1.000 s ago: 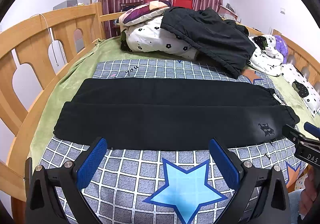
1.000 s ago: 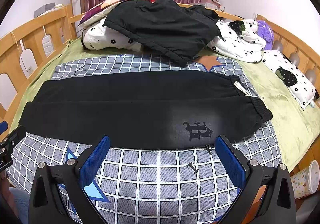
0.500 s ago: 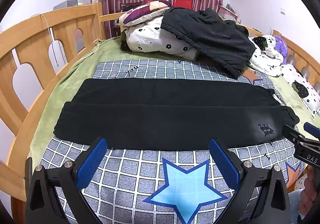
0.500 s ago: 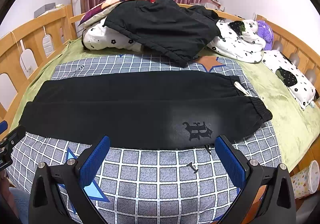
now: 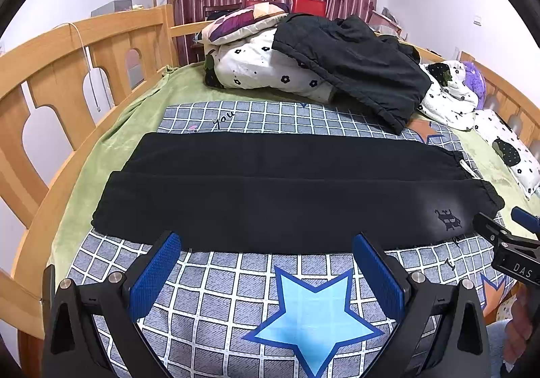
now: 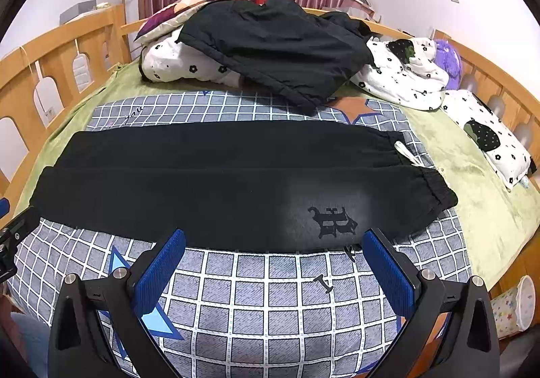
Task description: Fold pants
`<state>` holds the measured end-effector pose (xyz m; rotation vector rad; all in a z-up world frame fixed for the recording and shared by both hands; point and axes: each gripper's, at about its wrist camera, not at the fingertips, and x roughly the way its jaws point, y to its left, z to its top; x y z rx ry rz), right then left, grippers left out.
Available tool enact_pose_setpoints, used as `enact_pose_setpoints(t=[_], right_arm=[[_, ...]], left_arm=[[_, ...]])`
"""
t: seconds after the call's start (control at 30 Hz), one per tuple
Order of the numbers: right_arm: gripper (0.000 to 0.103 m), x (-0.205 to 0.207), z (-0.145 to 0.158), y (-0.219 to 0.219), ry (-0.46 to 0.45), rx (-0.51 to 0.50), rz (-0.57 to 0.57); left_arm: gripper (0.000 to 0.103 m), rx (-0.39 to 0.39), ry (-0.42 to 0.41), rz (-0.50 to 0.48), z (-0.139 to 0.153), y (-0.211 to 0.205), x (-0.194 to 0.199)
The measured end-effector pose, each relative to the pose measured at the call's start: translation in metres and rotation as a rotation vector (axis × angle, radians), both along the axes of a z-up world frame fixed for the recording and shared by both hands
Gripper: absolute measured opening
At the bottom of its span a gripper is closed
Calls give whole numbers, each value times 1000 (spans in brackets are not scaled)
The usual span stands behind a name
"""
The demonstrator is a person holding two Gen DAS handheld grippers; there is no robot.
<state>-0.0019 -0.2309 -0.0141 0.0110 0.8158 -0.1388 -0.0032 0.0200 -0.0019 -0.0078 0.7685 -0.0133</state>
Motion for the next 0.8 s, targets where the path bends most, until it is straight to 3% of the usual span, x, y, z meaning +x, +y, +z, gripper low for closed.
enact_pose_setpoints(t=[0.23, 0.63, 0.8], right_arm=[[103, 0, 2, 0, -4, 6, 2], [102, -11, 22, 10, -60, 1, 18], [102, -22, 43, 5, -109, 123, 56]], left_arm=[[103, -5, -6, -5, 3, 0, -1], [103, -65, -65, -59, 34, -10, -28], [103, -78, -87, -69, 52, -3, -28]])
